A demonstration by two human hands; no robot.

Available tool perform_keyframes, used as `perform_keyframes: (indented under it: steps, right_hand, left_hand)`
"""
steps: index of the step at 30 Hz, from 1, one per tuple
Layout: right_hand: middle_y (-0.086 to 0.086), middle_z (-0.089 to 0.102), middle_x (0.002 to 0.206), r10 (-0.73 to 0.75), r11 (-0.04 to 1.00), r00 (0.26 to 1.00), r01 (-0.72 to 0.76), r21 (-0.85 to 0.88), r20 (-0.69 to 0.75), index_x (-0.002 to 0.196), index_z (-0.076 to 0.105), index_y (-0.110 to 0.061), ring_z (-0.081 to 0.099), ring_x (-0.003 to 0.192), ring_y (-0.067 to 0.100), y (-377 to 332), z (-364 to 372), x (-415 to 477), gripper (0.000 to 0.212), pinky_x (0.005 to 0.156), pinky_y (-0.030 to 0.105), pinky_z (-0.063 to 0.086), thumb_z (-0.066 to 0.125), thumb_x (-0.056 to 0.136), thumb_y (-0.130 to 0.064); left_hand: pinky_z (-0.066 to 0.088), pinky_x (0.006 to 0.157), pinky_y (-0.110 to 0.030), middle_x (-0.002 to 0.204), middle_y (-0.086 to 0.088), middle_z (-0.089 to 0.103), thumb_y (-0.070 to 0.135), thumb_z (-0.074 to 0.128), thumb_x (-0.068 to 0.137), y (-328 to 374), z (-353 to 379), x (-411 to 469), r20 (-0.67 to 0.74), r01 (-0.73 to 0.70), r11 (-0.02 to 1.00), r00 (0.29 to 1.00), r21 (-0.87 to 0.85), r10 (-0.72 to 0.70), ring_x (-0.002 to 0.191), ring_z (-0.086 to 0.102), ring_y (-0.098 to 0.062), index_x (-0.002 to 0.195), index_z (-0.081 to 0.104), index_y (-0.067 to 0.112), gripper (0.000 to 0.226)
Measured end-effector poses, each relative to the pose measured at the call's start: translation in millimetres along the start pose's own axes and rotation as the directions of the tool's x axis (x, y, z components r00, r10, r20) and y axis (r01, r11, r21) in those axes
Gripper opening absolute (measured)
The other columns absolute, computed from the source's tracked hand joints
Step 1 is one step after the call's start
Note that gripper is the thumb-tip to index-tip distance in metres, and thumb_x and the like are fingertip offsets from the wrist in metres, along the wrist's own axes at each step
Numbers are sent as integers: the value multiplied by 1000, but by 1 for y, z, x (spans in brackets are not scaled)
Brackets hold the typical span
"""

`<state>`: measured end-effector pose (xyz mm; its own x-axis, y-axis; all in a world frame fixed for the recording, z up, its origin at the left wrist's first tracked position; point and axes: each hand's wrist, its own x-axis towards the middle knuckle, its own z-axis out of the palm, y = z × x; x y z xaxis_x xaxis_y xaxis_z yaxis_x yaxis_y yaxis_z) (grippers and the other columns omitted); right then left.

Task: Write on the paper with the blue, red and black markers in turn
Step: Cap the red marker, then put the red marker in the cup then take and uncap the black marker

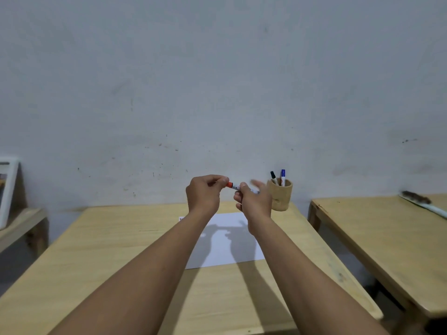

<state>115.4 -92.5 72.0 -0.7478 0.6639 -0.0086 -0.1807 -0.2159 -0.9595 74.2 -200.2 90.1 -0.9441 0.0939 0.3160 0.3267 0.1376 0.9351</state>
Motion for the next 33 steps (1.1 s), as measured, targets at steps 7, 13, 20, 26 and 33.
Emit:
perform_keyframes:
  steps: [7, 13, 20, 26, 33]
  right_hand:
    - [3, 70, 73, -137, 849, 979, 194, -491, 150, 104, 65, -18, 64, 54, 16, -12, -25, 8, 13, 49, 26, 46, 56, 95, -16]
    - [-7, 58, 68, -294, 615, 934, 349, -707, 205, 100, 70, -19, 52, 59, 7, -23, -60, 32, 13, 55, 26, 39, 59, 101, -27]
    - [0, 66, 81, -359, 573, 926, 318, -755, 117, 98, 72, -11, 62, 77, 21, -45, -91, 82, 20, 63, 32, 47, 58, 100, -25]
    - [-5, 63, 86, -415, 554, 908, 303, -775, 57, 105, 69, -12, 59, 77, 14, -55, -101, 146, 19, 64, 29, 42, 57, 100, -26]
    - [-3, 63, 77, -345, 504, 936, 249, -827, 72, 95, 69, -14, 58, 66, 15, -33, -109, 204, 16, 56, 29, 40, 58, 100, -24]
  left_hand:
    - [48, 65, -27, 78, 5, 78, 28, 69, 90, 18, 22, 7, 52, -104, 991, 994, 80, 100, 57, 53, -13, 84, 81, 24, 14]
    - [51, 84, -34, 86, -2, 75, 30, 53, 100, 21, 60, 15, 123, -155, 980, 983, 126, 140, 84, 64, -18, 97, 77, 23, 25]
    - [40, 88, -23, 114, -2, 73, 28, 53, 100, -12, 113, 27, 195, -95, 972, 979, 215, 53, 111, 64, -19, 128, 67, 17, 33]
    - [46, 98, -31, 135, -4, 63, 33, 71, 88, -56, 171, 49, 321, -43, 954, 945, 298, -58, 123, 59, -20, 144, 50, 18, 62]
    - [49, 97, -38, 137, -8, 60, 32, 76, 80, -81, 219, 74, 391, -26, 941, 913, 338, -115, 126, 56, -27, 146, 43, 12, 77]
